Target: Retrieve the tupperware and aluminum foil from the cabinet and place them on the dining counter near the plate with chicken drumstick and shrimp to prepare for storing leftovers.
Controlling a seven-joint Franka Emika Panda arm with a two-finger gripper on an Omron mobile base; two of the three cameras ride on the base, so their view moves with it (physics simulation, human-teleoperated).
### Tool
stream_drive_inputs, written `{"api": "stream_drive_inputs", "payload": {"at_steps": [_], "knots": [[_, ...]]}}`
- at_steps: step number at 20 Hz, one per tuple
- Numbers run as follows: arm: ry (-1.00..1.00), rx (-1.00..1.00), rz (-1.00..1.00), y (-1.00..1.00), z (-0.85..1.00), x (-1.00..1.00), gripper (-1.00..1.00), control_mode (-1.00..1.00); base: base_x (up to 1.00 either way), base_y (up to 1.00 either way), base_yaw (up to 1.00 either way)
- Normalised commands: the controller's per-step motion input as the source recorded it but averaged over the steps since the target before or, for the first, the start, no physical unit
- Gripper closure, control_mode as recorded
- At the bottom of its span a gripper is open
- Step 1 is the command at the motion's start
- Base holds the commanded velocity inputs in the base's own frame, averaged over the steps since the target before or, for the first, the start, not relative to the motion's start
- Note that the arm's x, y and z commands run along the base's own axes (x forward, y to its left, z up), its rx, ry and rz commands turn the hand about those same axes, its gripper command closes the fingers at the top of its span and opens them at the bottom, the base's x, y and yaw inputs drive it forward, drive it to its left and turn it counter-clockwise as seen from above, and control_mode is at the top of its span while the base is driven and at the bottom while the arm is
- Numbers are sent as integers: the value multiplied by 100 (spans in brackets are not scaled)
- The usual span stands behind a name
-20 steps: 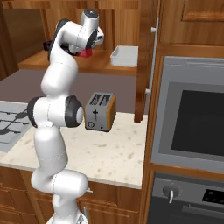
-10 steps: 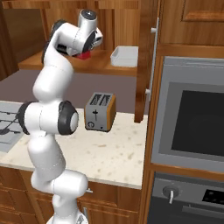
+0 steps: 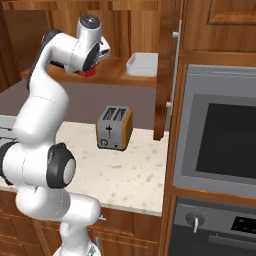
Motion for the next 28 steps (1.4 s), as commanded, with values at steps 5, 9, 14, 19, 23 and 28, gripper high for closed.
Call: {"api": "stream_drive_inputs", "payload": {"at_steps": [5, 9, 14, 19, 23, 28], "knots": [[0, 0, -7, 0, 0, -100, 100, -100, 0, 0, 0], [0, 0, -10, 0, 0, -100, 100, -100, 0, 0, 0], [0, 5, -24, -33, 0, -100, 100, -100, 0, 0, 0], [0, 4, -29, -45, -9, -100, 100, -100, 0, 0, 0], [3, 0, -11, -20, -10, -50, 100, -100, 0, 0, 0], [0, 0, 0, 0, 0, 0, 100, -100, 0, 0, 0]]}}
